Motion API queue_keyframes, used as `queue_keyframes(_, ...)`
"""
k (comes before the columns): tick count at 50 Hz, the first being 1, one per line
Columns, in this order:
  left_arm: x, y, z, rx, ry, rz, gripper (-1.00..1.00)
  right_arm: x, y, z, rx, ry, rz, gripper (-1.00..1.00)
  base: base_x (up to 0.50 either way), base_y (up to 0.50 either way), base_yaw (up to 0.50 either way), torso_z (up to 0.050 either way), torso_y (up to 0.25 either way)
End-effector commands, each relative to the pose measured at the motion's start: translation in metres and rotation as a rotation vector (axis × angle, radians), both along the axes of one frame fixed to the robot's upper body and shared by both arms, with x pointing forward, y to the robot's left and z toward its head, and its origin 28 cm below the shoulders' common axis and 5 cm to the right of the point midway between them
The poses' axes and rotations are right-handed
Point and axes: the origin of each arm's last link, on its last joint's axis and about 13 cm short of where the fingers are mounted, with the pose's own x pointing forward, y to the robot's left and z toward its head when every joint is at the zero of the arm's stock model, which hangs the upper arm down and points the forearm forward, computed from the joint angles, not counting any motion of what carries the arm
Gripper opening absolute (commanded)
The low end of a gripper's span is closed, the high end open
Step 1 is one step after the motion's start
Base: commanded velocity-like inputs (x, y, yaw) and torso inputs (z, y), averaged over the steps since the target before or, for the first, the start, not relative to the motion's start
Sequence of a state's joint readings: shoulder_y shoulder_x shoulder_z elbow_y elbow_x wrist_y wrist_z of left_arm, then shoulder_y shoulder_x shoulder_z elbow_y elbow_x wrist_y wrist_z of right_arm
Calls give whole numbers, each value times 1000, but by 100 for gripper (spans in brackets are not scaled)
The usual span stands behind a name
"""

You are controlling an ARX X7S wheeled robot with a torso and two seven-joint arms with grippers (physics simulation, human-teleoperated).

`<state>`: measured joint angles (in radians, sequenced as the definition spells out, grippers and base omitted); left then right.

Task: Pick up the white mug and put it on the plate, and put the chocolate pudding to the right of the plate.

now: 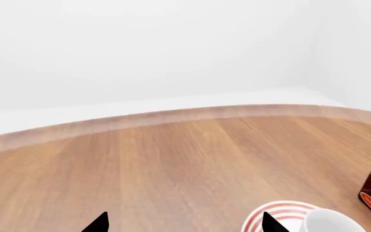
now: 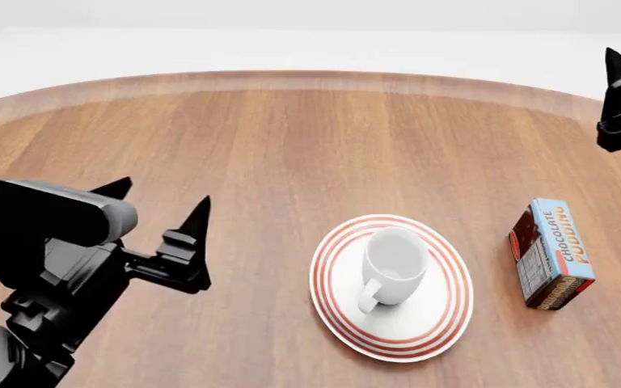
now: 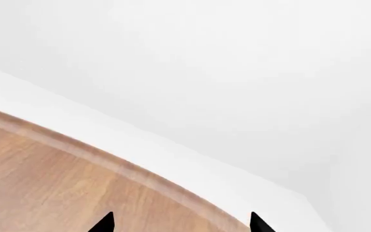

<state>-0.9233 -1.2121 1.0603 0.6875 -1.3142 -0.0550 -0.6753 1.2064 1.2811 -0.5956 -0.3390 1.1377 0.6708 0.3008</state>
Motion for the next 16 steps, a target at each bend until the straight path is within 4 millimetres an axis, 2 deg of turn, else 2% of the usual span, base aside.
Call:
queue_keyframes(1,-3,0,4,-18,-50,-23,100,-38,22,-4,8,-155,76,100,0,0,0,0,0)
queue_keyframes(7,-9,3,5,-20,-61,-4,100,-52,30,-13,18,-208,97,100,0,0,0,0,0)
queue_keyframes(16,-17,10,3,-29,-77,33,100,-58,46,-26,57,-277,129,100,0,0,0,0,0)
